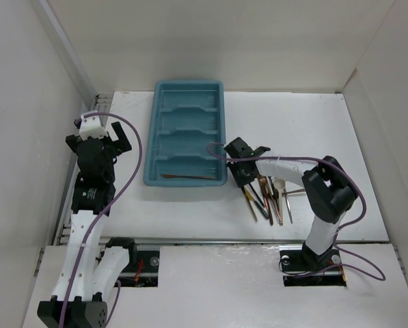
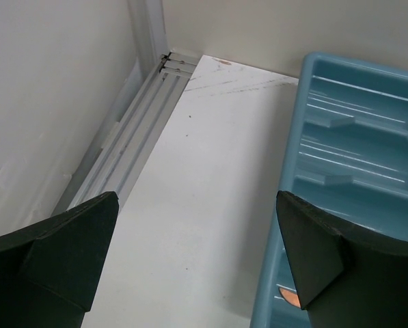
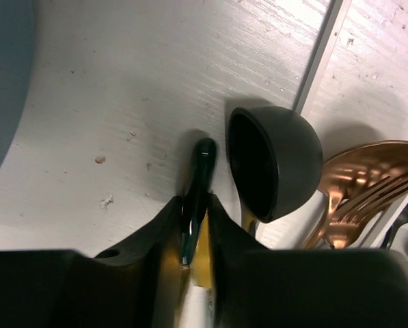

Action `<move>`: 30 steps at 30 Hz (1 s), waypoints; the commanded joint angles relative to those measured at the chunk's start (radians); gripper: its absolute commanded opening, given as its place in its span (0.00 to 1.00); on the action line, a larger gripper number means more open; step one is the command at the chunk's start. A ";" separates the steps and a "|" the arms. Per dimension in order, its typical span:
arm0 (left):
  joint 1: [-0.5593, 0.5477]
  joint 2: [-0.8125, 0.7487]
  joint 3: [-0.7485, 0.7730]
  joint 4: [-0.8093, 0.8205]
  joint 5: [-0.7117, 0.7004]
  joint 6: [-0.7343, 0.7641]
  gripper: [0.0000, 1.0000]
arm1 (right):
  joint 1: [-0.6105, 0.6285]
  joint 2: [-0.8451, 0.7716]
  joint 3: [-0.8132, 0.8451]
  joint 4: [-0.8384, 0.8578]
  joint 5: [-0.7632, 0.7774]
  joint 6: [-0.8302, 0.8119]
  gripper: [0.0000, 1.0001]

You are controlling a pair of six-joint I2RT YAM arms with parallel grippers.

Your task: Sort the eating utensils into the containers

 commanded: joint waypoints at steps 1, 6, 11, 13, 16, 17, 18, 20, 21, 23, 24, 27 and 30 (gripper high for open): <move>0.004 -0.023 0.000 0.028 -0.005 -0.004 1.00 | 0.015 0.025 0.025 0.025 0.015 0.014 0.21; 0.004 -0.023 0.000 0.028 -0.005 -0.004 1.00 | 0.015 0.001 0.043 -0.008 0.055 0.023 0.00; 0.004 -0.023 0.000 0.028 -0.005 -0.004 1.00 | 0.015 -0.105 0.150 -0.084 0.071 -0.021 0.00; 0.004 -0.023 0.000 0.028 -0.005 -0.004 1.00 | 0.015 -0.172 0.198 -0.117 0.071 -0.080 0.00; 0.004 -0.033 -0.009 0.028 -0.005 -0.004 1.00 | 0.015 -0.186 0.294 -0.174 0.049 -0.141 0.00; 0.004 -0.033 -0.009 0.028 -0.005 -0.004 1.00 | 0.015 -0.176 0.316 -0.192 0.049 -0.176 0.00; 0.004 -0.033 -0.009 0.028 -0.005 -0.004 1.00 | 0.015 -0.166 0.349 -0.215 0.020 -0.191 0.00; 0.004 -0.033 -0.009 0.028 -0.005 -0.004 1.00 | 0.029 -0.157 0.376 -0.216 0.009 -0.229 0.00; 0.004 -0.033 -0.009 0.028 -0.005 -0.004 1.00 | 0.038 -0.166 0.390 -0.194 -0.017 -0.248 0.00; 0.004 -0.033 -0.009 0.028 -0.005 -0.004 1.00 | 0.083 -0.175 0.446 -0.107 -0.058 -0.349 0.00; 0.004 -0.033 -0.009 0.028 -0.014 -0.004 1.00 | 0.104 -0.166 0.468 -0.069 -0.076 -0.389 0.00; 0.004 -0.033 -0.009 0.028 -0.014 -0.004 1.00 | 0.185 -0.081 0.570 0.068 -0.107 -0.521 0.00; 0.013 -0.033 0.001 0.028 -0.014 -0.004 1.00 | 0.219 0.049 0.670 0.108 -0.181 -0.605 0.00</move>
